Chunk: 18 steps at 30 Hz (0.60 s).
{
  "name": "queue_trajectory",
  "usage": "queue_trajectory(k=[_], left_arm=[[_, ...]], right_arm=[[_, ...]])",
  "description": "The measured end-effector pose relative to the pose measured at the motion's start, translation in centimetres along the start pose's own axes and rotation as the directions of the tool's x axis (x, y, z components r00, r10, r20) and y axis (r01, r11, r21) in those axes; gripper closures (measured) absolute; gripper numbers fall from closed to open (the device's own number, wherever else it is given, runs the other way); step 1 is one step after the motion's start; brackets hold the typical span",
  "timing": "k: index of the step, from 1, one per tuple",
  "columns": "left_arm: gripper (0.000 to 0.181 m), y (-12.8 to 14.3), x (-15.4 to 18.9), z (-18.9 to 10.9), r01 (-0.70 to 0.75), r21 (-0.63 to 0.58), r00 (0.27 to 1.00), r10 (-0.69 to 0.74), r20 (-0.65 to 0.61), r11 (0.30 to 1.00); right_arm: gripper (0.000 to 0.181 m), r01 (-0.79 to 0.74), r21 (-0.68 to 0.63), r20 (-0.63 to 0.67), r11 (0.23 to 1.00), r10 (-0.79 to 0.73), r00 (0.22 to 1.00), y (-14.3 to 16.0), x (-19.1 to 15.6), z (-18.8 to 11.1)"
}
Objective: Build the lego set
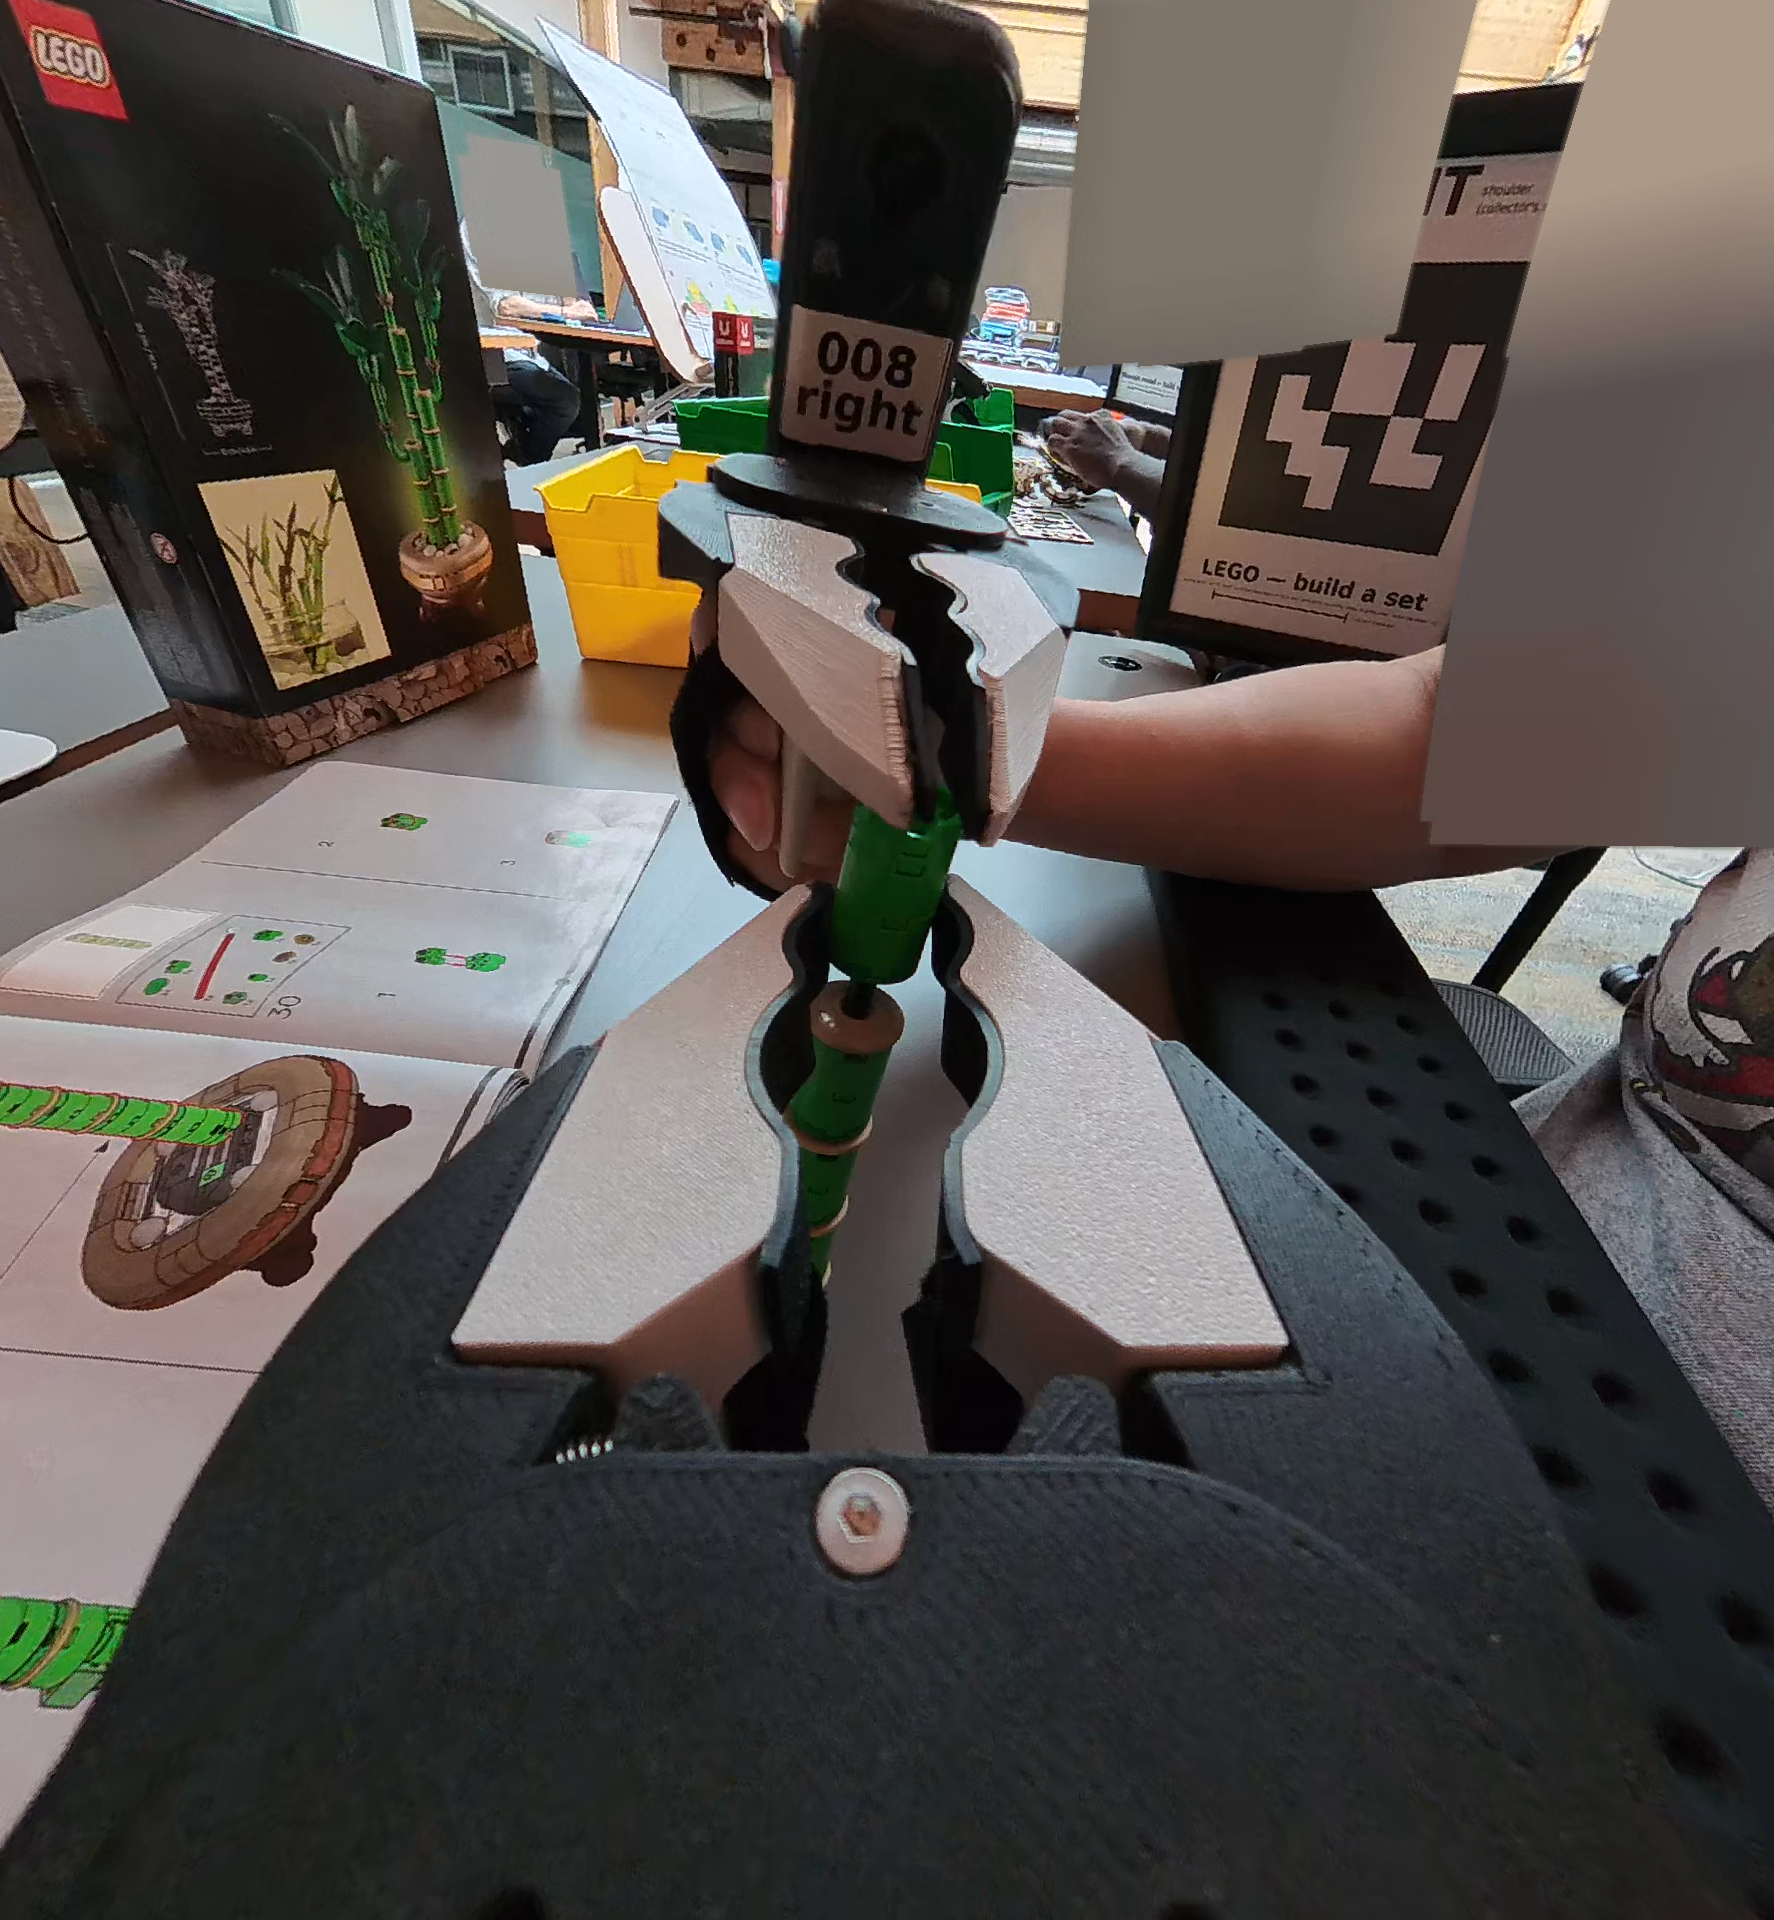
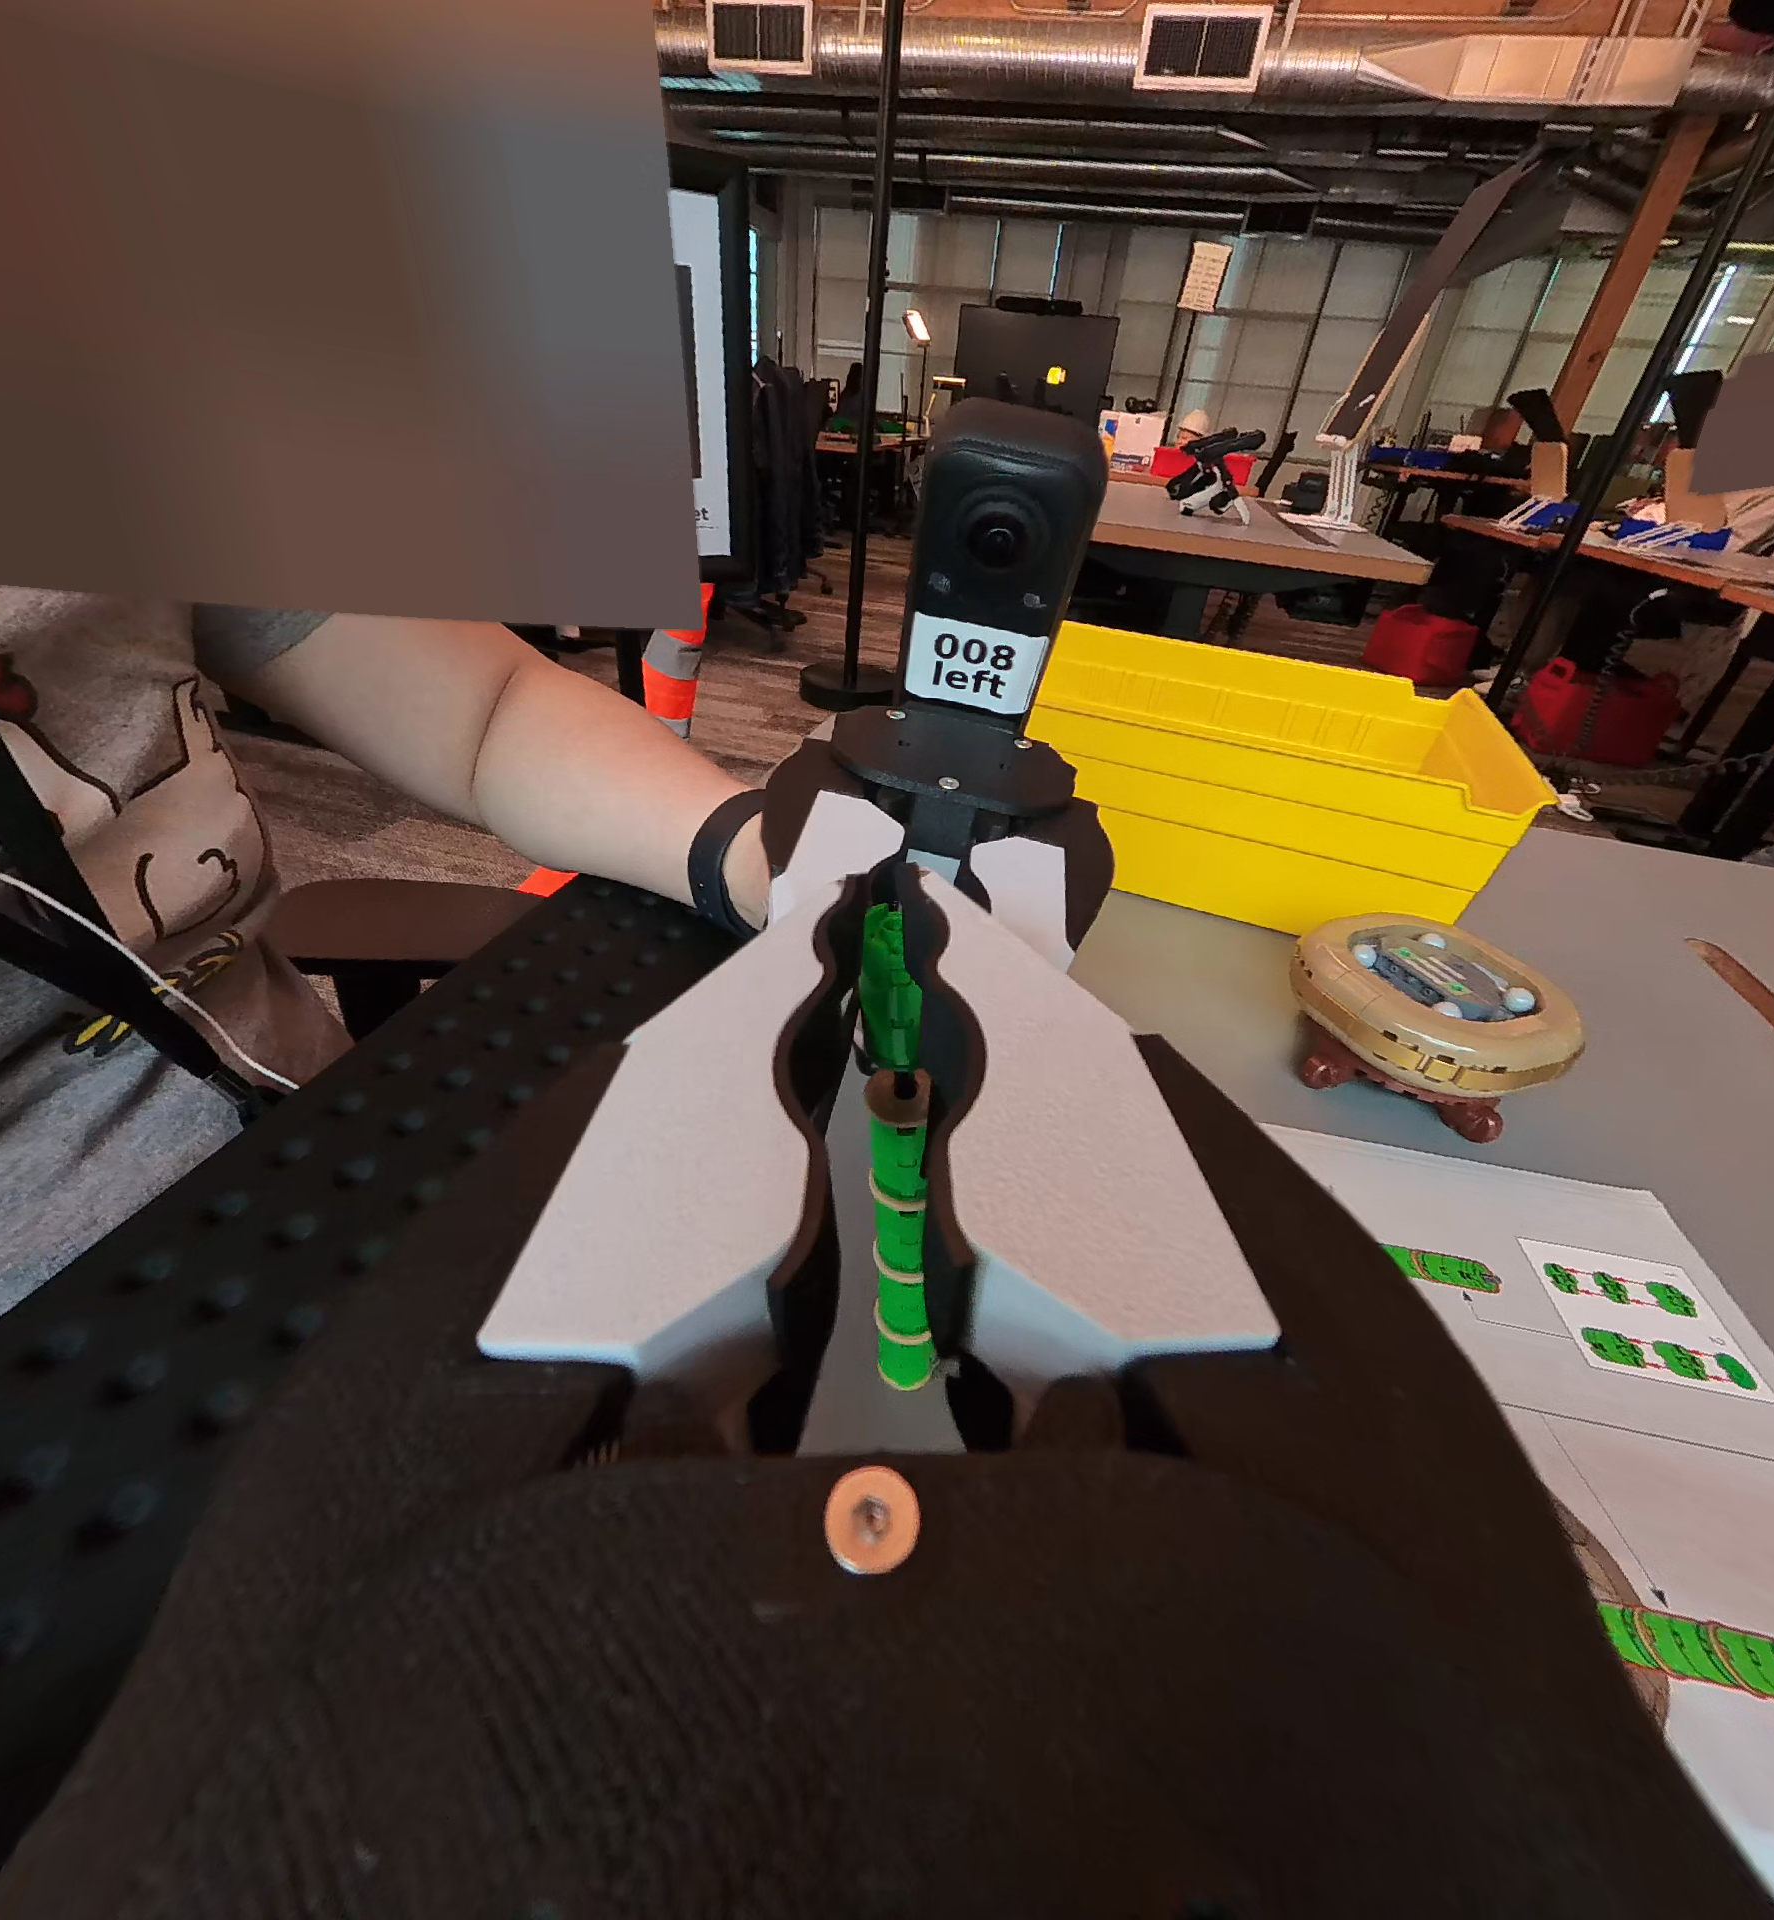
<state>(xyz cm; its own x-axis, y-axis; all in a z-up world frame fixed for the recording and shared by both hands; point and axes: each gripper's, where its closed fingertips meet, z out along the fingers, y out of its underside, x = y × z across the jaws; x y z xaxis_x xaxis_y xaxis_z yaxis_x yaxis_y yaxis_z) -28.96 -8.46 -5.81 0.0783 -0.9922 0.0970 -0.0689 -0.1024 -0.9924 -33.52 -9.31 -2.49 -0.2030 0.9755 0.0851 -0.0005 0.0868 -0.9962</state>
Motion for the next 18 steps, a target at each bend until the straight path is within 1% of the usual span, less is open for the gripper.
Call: queue_trajectory(k=[8, 18], left_arm=[[0.164, 0.11, -0.10, 0.03, 0.011, -0.002, 1.000, -0.011, 0.000, 1.000], [0.165, 0.21, -0.10, 0.04, 0.021, -0.003, 1.000, -0.021, -0.011, 1.000]], right_arm=[[0.173, -0.036, 0.007, 0.005, 0.999, 0.036, 0.999, 0.13, 0.09, -0.04], [0.171, -0.024, -0.006, -0.004, 1.000, 0.024, 1.000, 0.36, 0.10, 0.00]])
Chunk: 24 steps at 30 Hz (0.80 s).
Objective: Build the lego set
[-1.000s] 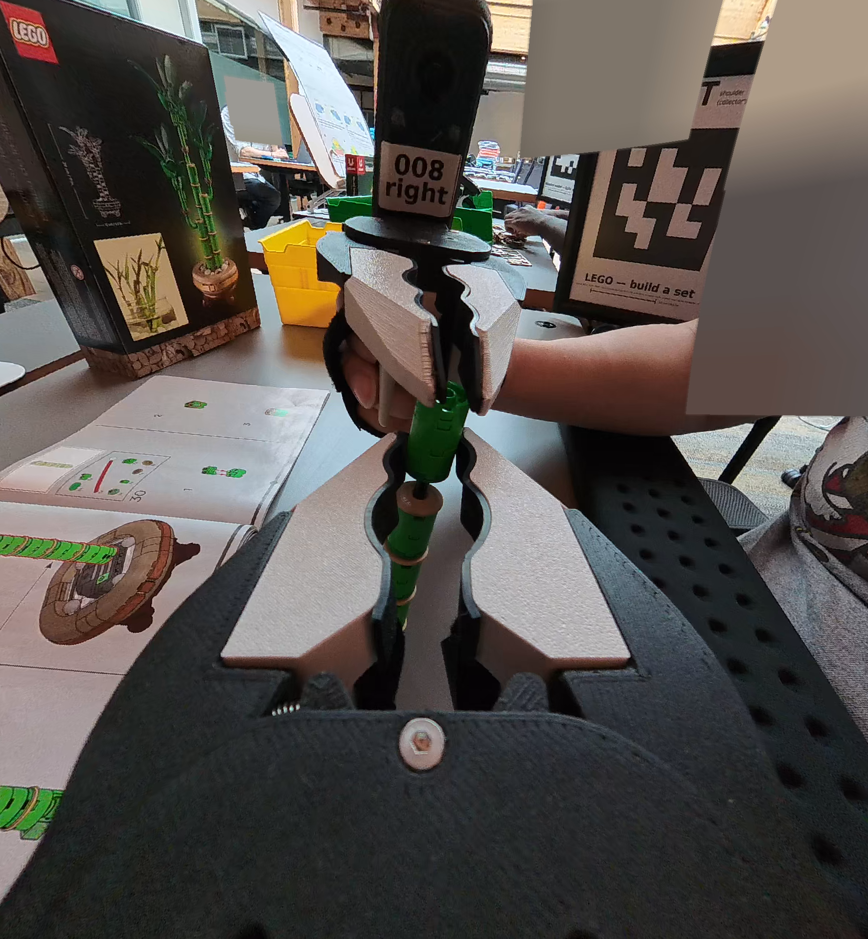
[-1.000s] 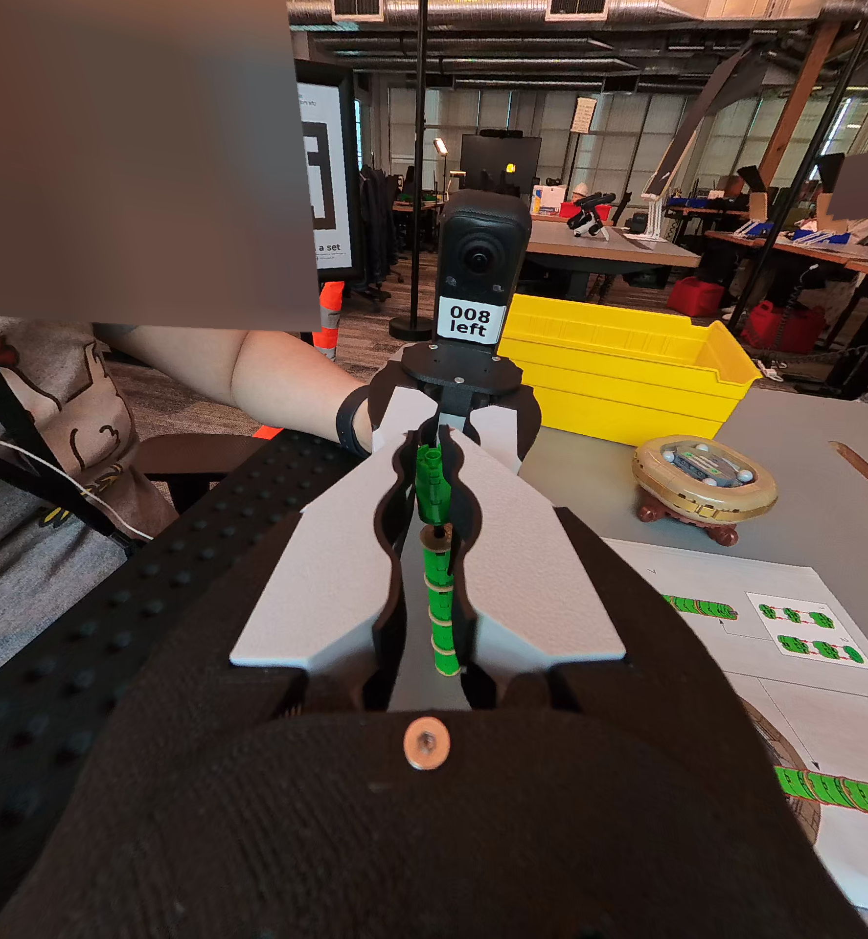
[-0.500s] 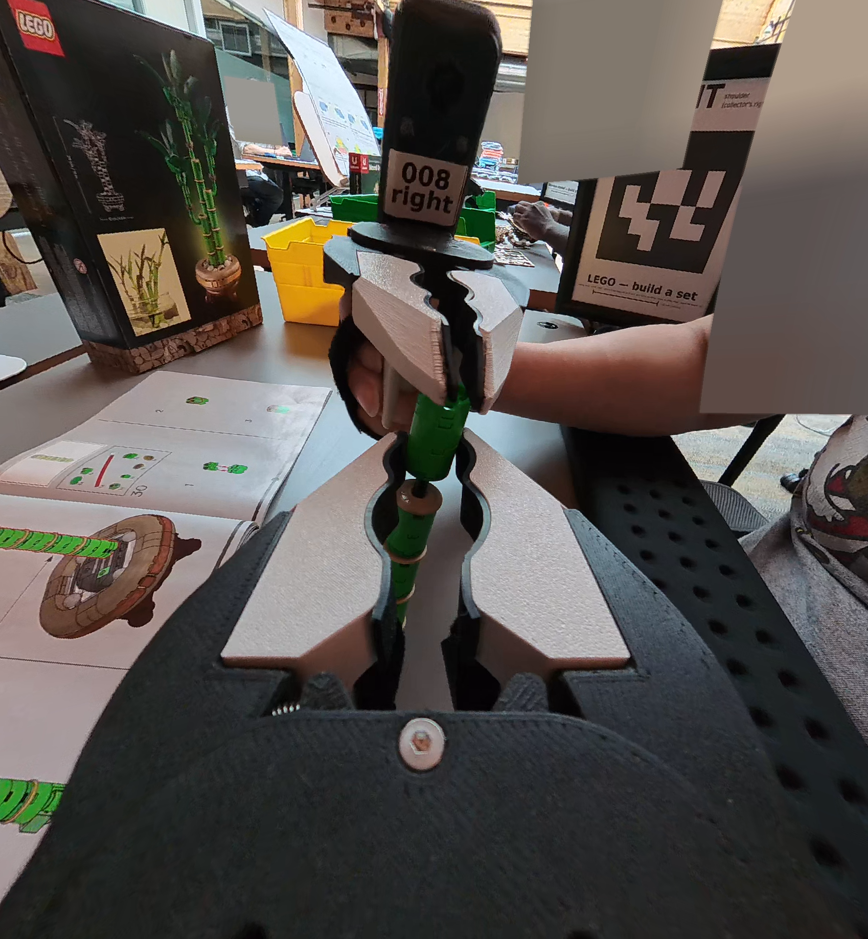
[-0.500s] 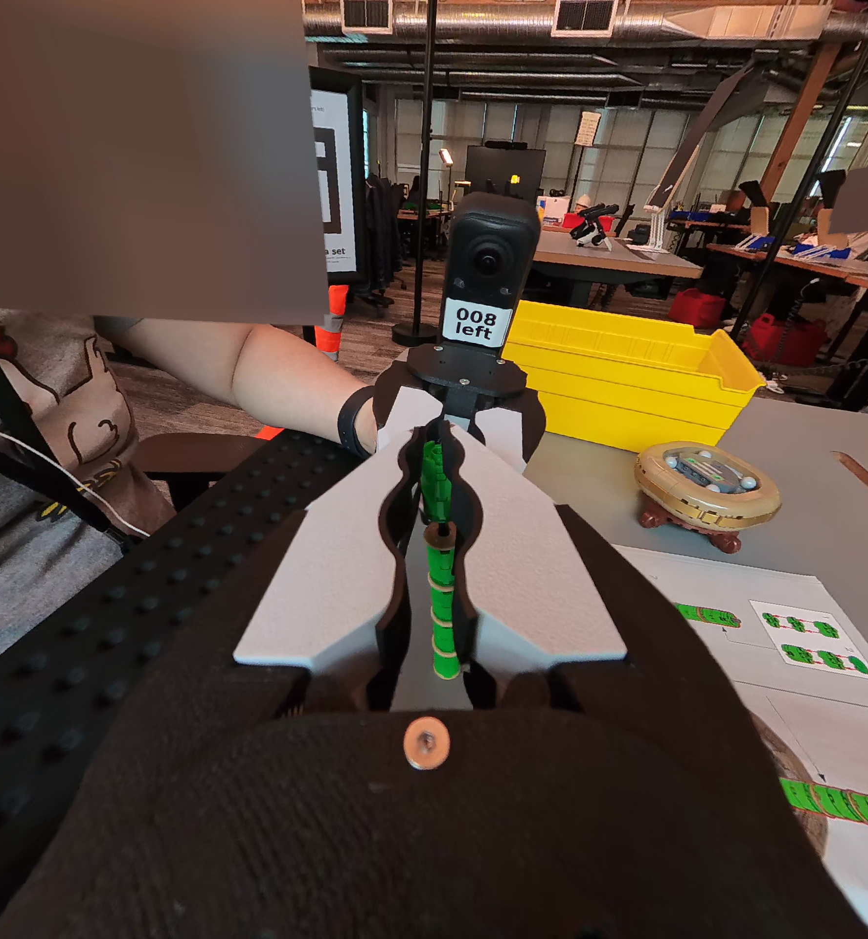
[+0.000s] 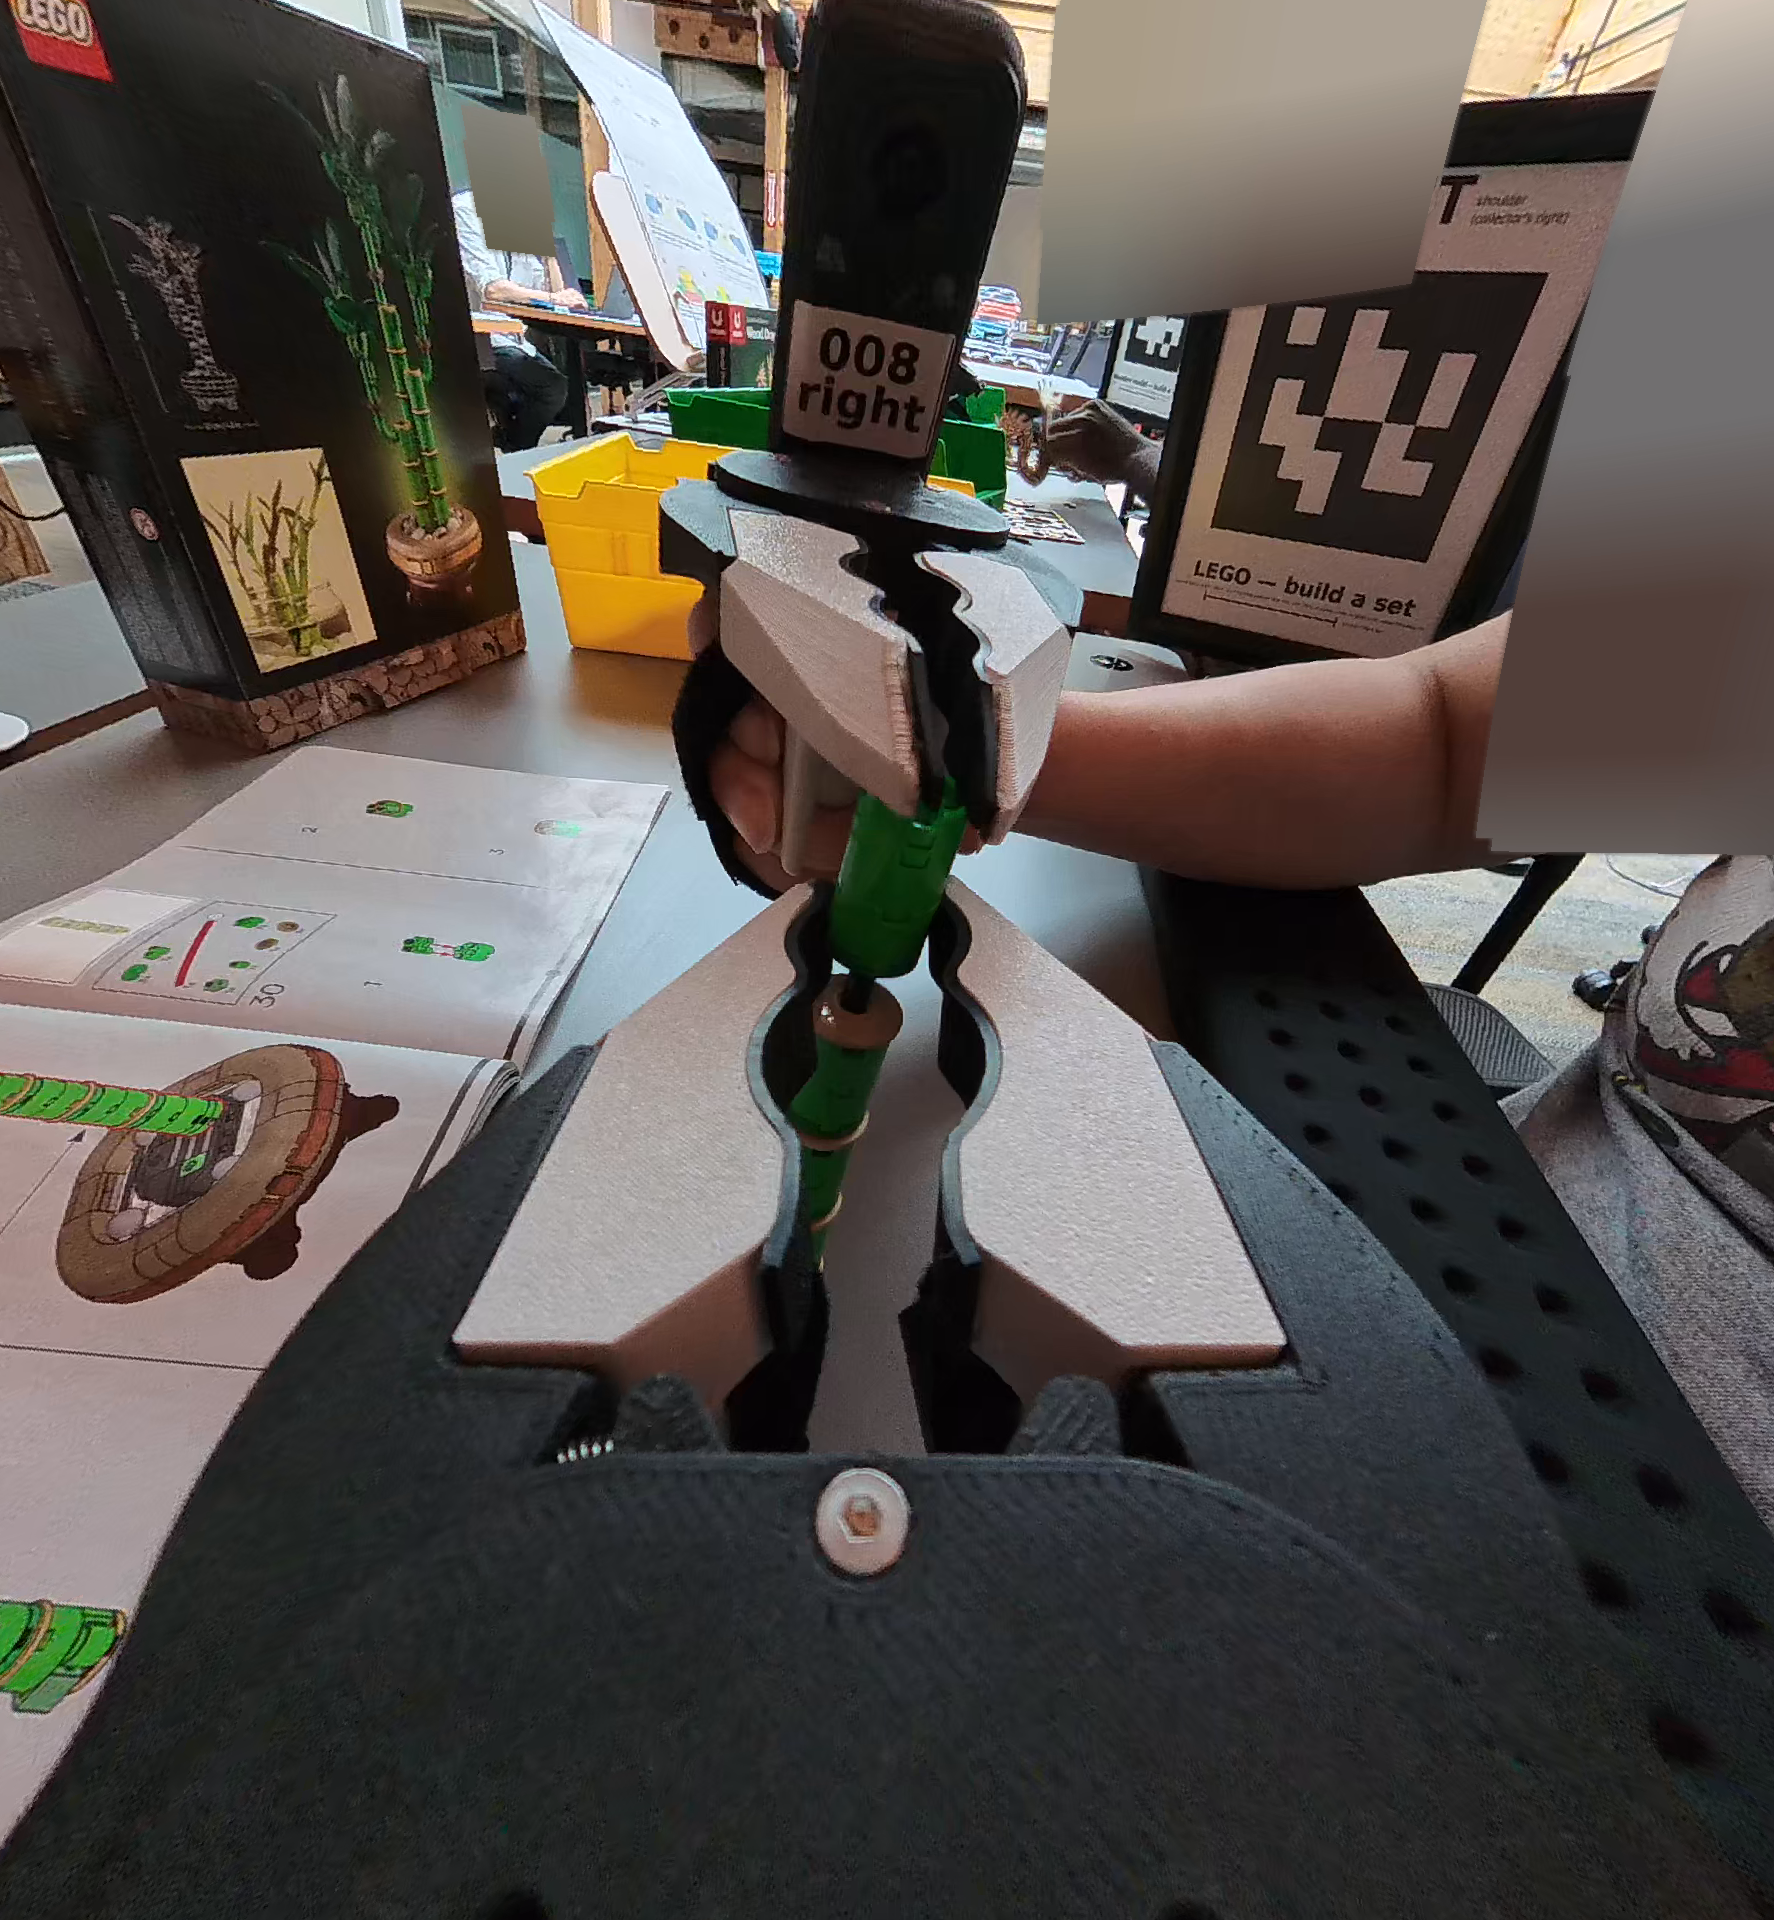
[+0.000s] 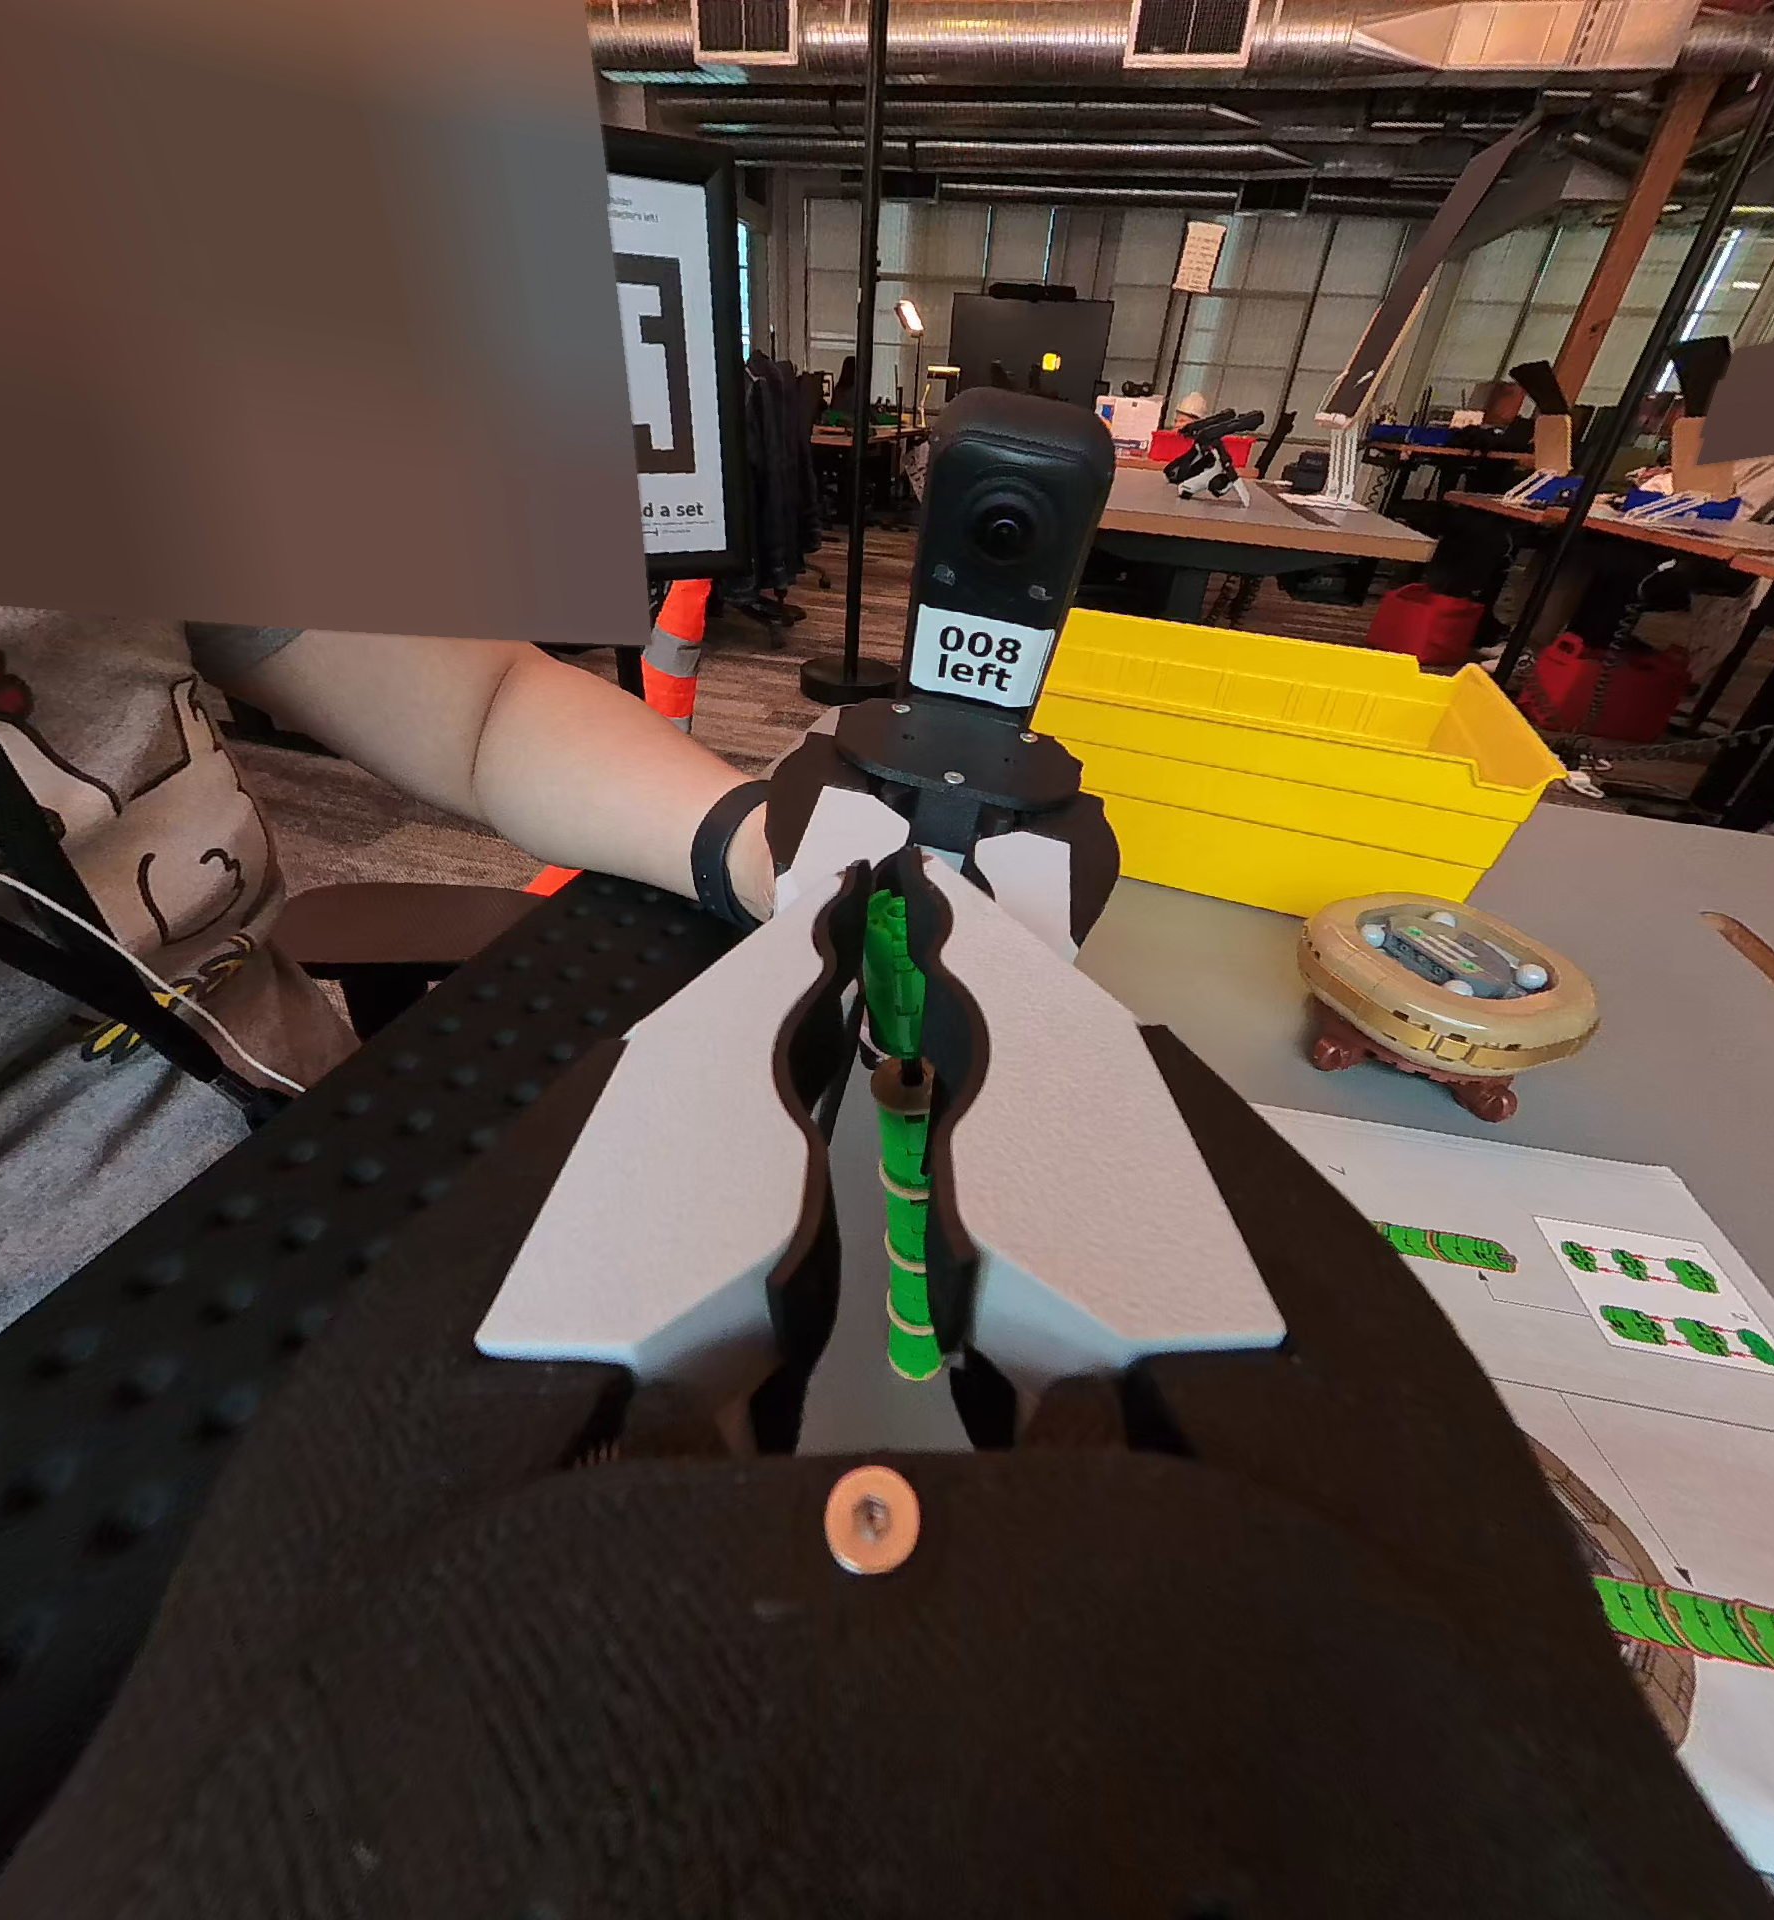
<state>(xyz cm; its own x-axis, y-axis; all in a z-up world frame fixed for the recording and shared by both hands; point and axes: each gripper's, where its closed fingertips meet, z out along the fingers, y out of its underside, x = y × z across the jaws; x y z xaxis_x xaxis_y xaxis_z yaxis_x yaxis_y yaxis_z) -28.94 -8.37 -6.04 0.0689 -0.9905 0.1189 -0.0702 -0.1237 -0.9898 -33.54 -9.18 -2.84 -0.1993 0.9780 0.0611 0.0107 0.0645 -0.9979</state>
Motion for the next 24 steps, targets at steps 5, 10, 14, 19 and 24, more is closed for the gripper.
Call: queue_trajectory(k=[5, 10, 14, 19, 24], left_arm=[[0.165, 0.0, -0.1, 0.0, 0.015, 0.006, 1.000, -0.015, -0.007, 1.000], [0.165, 0.0, -0.1, 0.0, 0.022, 0.012, 1.000, -0.022, -0.013, 1.000], [0.166, 0.0, -0.4, -0.1, 0.033, 0.013, 0.999, -0.033, -0.001, 0.999], [0.166, 0.0, -0.3, -0.1, 0.010, 0.002, 1.000, -0.010, -0.002, 1.000], [0.165, 0.0, -0.2, -0.1, 0.029, 0.017, 0.999, -0.029, -0.017, 0.999]], right_arm=[[0.171, -0.002, 0.002, -0.003, 1.000, 0.002, 1.000, 0.0, 0.2, -0.1], [0.170, -0.011, 0.007, -0.003, 1.000, 0.011, 1.000, 0.1, 0.3, -0.1], [0.166, -0.008, -0.010, -0.032, 1.000, 0.007, 0.999, 0.4, 0.7, 0.0], [0.167, -0.042, 0.038, -0.002, 0.998, 0.043, 0.999, 0.1, 0.3, 0.1], [0.172, -0.144, 0.110, 0.035, 0.983, 0.141, 0.989, -0.5, 0.5, 0.1]])
